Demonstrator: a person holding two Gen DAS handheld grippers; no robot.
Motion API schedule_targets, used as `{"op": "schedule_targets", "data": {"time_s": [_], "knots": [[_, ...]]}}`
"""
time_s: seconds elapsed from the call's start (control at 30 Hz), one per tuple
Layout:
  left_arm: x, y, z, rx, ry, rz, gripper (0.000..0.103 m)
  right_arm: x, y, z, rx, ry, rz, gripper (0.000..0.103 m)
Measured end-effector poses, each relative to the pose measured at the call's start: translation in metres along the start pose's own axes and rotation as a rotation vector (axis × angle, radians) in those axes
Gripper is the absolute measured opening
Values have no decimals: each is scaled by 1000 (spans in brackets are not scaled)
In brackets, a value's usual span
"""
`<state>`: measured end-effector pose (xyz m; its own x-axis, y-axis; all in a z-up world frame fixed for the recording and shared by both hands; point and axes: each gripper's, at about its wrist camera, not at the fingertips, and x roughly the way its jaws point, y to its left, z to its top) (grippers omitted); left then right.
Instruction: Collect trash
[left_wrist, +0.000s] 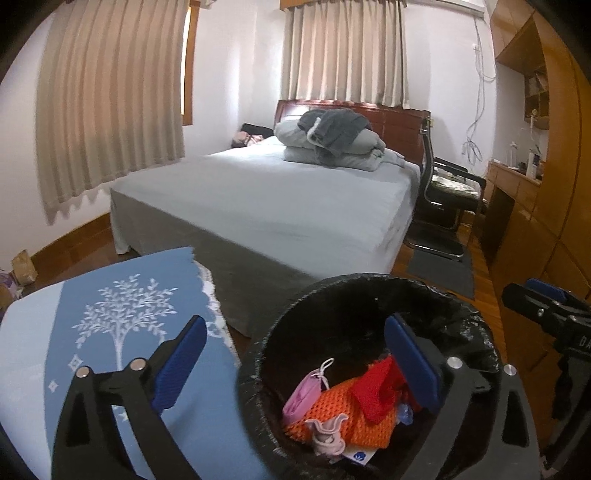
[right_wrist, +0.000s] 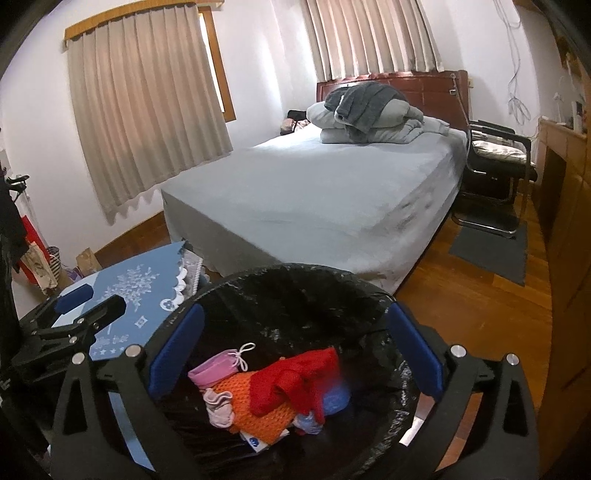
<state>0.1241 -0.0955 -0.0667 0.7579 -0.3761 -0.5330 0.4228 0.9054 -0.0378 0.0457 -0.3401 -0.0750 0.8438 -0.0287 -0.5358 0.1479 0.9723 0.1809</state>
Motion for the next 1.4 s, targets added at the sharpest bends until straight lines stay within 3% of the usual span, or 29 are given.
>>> {"op": "schedule_targets", "data": {"time_s": [0.63,1.4], "knots": [[-79,16,-3,-36,-39,80,97,-49,68,5,-105,-8,88,98],[-134,19,-2,-48,-110,134,97,-81,102,7,-152,-33,141,98]]}}
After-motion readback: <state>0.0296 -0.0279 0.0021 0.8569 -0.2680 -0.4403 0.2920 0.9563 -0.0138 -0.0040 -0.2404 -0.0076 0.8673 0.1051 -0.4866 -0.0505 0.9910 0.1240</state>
